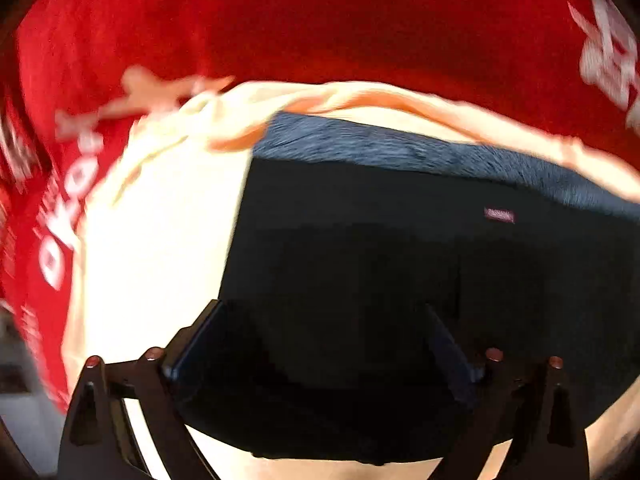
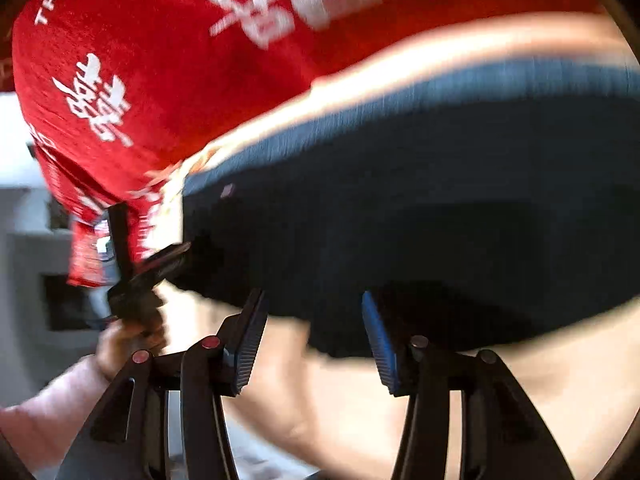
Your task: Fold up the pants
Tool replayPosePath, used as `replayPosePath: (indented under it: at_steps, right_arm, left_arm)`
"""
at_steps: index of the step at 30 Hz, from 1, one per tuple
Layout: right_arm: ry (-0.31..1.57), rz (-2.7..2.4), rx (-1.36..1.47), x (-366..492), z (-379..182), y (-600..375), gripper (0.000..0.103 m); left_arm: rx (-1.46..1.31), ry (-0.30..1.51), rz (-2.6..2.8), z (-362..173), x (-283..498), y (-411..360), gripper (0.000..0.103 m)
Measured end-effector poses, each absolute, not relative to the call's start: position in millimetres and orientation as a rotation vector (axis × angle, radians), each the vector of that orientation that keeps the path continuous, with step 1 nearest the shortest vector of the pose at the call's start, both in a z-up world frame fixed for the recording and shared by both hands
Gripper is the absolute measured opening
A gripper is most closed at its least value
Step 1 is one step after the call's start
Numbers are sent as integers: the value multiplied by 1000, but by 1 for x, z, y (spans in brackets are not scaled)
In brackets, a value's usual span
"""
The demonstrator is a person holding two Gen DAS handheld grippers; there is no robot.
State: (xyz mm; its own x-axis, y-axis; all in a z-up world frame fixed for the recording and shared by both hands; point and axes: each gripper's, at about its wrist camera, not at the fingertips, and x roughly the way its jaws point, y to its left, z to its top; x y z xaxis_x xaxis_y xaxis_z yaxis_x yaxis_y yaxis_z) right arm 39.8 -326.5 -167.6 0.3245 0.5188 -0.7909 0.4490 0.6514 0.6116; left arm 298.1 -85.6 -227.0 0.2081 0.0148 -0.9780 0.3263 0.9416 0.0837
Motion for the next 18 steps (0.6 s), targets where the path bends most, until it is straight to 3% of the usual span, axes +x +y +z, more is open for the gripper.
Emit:
replayPosePath:
  at_steps: [7, 18]
  right_arm:
    - [1299, 31, 1054, 7, -204, -308, 53]
    - [1236, -17, 1178, 31, -232, -290, 53]
  left_arm:
    - [290, 1341, -235, -232, 300, -85, 103]
    - [295, 1352, -258, -234, 307, -74, 103]
